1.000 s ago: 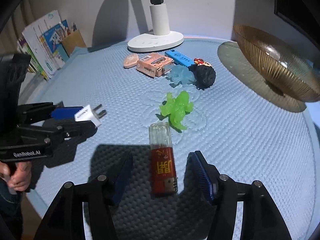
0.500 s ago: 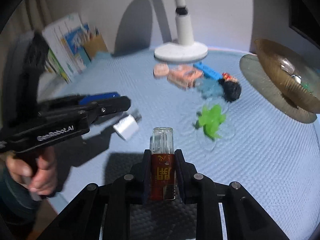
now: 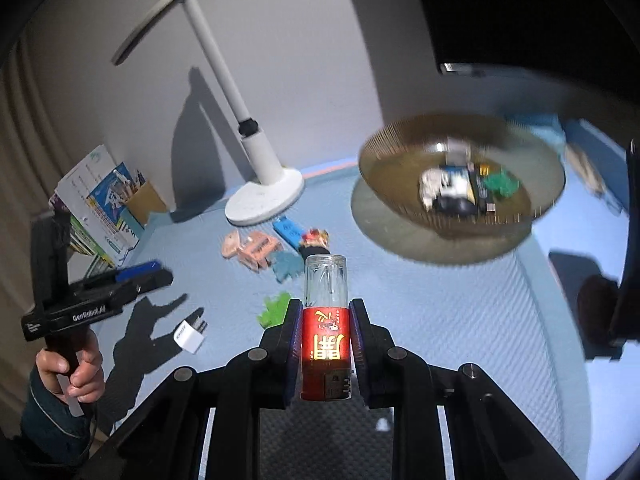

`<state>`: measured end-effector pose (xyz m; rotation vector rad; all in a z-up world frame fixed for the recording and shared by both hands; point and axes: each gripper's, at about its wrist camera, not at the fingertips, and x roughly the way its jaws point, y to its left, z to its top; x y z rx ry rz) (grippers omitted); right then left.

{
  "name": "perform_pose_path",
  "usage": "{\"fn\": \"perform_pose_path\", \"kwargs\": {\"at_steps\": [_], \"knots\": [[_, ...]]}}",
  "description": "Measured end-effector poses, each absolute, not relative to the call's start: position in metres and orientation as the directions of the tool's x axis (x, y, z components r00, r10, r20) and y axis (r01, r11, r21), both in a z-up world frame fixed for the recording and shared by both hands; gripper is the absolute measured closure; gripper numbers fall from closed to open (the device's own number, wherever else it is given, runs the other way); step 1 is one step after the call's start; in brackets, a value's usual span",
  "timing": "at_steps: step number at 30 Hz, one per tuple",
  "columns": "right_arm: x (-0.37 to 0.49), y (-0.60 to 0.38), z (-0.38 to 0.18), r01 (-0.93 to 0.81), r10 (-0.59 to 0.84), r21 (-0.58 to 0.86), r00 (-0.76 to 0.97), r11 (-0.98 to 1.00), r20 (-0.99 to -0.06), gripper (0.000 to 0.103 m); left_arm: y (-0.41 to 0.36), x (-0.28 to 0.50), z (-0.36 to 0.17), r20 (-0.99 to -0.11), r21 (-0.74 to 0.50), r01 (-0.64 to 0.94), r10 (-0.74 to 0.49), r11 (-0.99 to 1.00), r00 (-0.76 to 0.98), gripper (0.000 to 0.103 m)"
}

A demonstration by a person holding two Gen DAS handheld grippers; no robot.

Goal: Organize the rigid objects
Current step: 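Carry white charger and red lighter into the brown bowl and release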

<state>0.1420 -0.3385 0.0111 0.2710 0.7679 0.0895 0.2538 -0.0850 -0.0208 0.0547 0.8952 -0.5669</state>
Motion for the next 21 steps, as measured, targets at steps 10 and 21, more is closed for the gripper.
{"fn": "perform_pose_path", "kwargs": {"at_steps": [10, 21], "knots": [[0.145, -0.342, -0.039, 0.034, 0.218, 0.312, 0.644, 0.950, -0.734, 0.081, -0.105, 0.223, -0.081, -0.843, -0.106, 0.519, -0.353, 0.848, 0.405, 0.078], [0.127, -0.399, 0.015, 0.138, 0.078, 0.289, 0.777, 0.947, -0.625, 0.081, -0.167, 0.235, -0.003, -0.696, -0.062, 0.614, -0.475, 0.787, 0.538, 0.079]]}}
